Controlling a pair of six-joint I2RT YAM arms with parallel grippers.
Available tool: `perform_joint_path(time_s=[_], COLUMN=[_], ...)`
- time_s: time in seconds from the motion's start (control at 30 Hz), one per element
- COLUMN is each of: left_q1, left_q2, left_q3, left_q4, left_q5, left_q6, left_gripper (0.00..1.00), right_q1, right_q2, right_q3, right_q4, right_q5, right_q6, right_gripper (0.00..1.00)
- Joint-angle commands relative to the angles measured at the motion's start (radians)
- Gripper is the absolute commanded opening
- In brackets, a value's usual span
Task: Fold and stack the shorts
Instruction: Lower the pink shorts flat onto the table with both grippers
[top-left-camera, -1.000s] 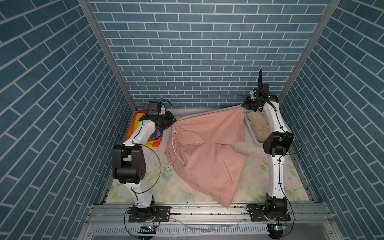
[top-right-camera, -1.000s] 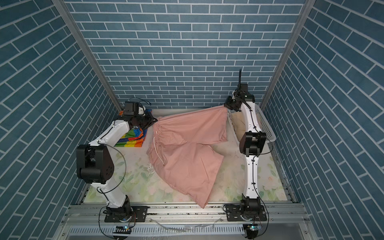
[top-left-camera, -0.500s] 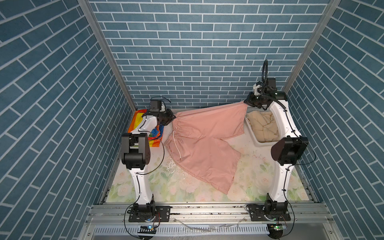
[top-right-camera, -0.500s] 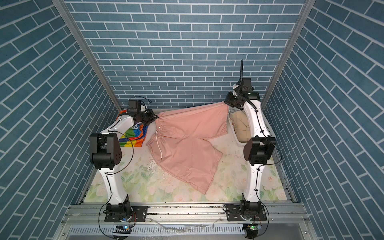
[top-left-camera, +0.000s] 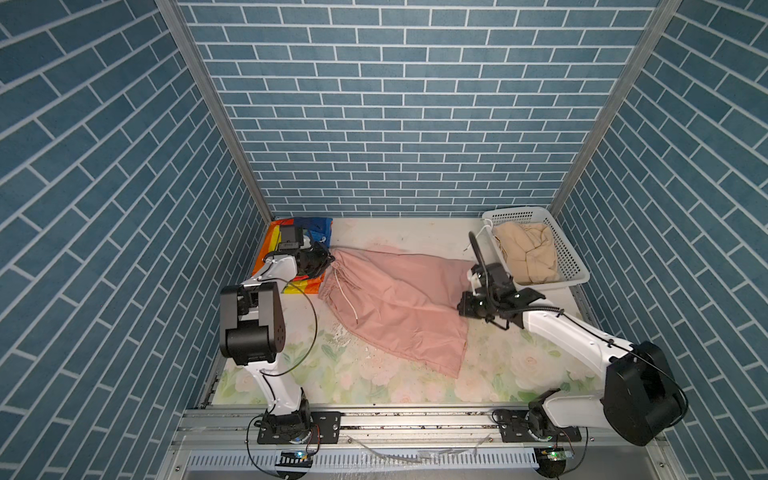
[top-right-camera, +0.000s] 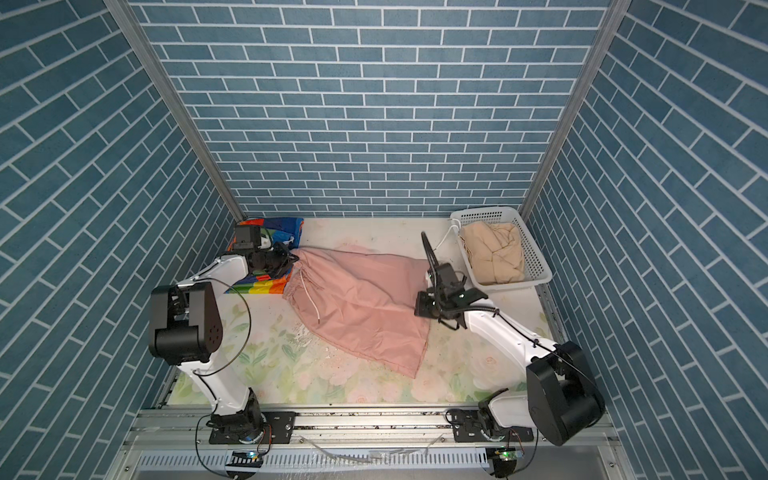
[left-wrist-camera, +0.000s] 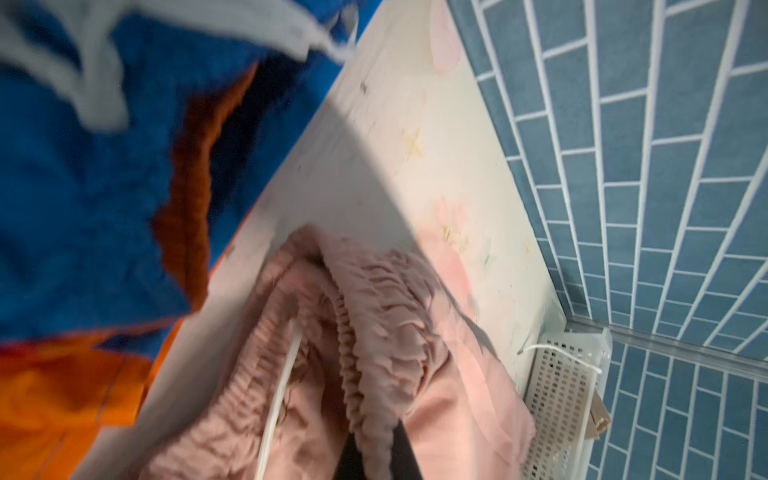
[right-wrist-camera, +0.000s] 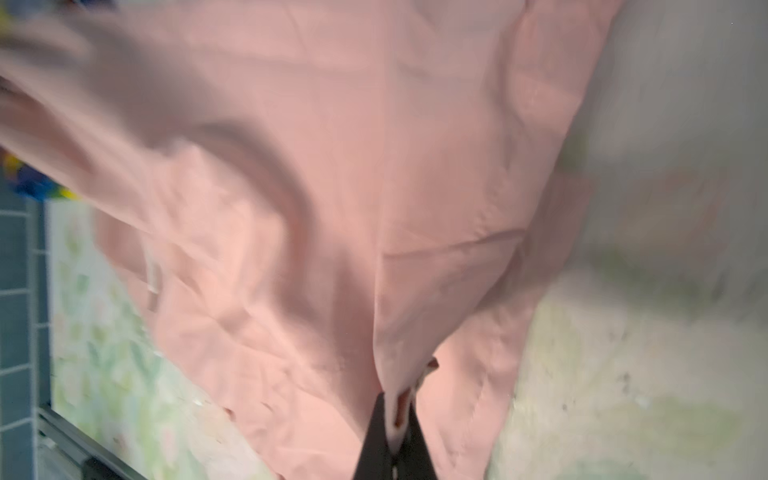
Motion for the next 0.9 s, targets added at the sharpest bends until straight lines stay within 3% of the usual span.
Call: perform_joint_path(time_s=[0.0, 0.2, 0.33, 0.43, 0.6, 0.7, 0.87], left_q1=[-0.003, -0.002, -0.001, -0.003, -0.003, -0.003, 0.002], left_q2=[-0.062, -0.129, -0.146, -0.135, -0.115, -0.109, -0.123], left_q3=[-0.137, -0.304, -0.39, -0.413, -0.357, -0.258, -0.13], left_q4=[0.114, 0.151, 0.199, 0.226, 0.226, 0.176, 0.067], left_q5=[0.014, 0.002, 0.008, 0.014, 0.011, 0.013, 0.019], left_q6=[-0.037, -0.021, -0.033, -0.044, -0.064, -0.062, -0.031], left_gripper=[0.0, 0.0, 0.0, 0.0, 0.0, 0.0, 0.0], right_q1=[0.01, -0.006, -0.095, -0.192, -0.275, -0.287, -0.284], right_q2=[0.0, 0.147, 0.3, 0.428, 0.602, 0.619, 0.461], right_q3=[-0.13, -0.136, -0.047, 0.062, 0.386, 0.58, 0.722], right_q4=[0.216, 0.235, 0.218, 0.197, 0.028, -0.102, -0.251], right_q5=[0.01, 0.038, 0.017, -0.019, 0.009, 0.023, 0.064], right_q6=[0.165, 0.124, 0.056, -0.011, -0.137, -0.185, -0.231], right_gripper=[0.0, 0.0, 0.0, 0.0, 0.0, 0.0, 0.0])
